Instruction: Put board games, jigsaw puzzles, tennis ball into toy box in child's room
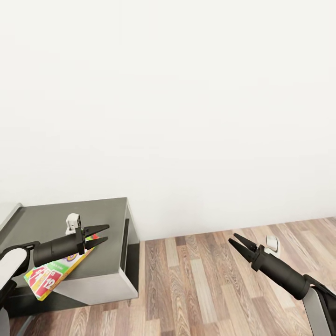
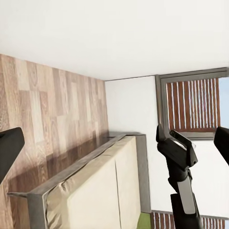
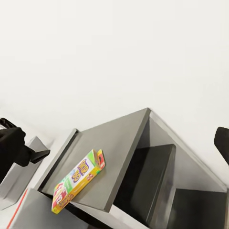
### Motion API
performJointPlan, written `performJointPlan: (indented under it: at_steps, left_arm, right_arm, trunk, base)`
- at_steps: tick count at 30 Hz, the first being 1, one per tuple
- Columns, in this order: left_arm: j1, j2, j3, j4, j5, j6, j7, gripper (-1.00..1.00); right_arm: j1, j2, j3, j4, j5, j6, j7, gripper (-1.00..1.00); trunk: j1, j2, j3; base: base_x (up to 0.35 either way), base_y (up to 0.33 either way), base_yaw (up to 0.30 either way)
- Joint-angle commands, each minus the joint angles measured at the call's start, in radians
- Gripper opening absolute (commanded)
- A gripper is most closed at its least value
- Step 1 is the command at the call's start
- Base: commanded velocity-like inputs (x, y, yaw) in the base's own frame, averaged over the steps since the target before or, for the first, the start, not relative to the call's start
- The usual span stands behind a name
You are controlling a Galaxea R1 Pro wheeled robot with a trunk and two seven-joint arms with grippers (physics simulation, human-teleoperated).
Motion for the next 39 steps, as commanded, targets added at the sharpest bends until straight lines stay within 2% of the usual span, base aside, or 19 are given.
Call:
performJointPlan:
  at_steps: [1, 19, 30, 39]
  left_arm:
    - [-0.001, 0.001, -0.001, 0.0, -0.008, 0.001, -0.009, 1.0]
    - [-0.001, 0.013, 0.006, 0.001, -0.007, 0.001, -0.012, 1.0]
    - [-0.001, 0.037, 0.006, 0.001, -0.006, 0.001, -0.03, 1.0]
    - [-0.001, 0.039, 0.005, 0.001, -0.006, 0.001, -0.032, 1.0]
  right_arm:
    - [-0.001, 0.0, -0.001, 0.0, -0.005, 0.008, 0.001, 1.0]
    - [-0.002, 0.0, 0.0, -0.001, -0.004, 0.005, 0.007, 1.0]
    - [-0.003, 0.0, 0.002, -0.002, -0.004, -0.038, 0.012, 1.0]
    - [-0.003, 0.001, 0.006, -0.002, 0.006, -0.046, 0.013, 1.0]
  trunk:
    - [0.001, -0.002, 0.0]
    - [0.001, -0.002, 0.029]
    - [0.001, -0.002, 0.047]
    - [0.001, -0.002, 0.061]
  base:
    - [-0.009, -0.016, 0.0]
    - [-0.002, -0.003, 0.0]
    - [0.0, 0.0, 0.0]
    - [0.0, 0.0, 0.027]
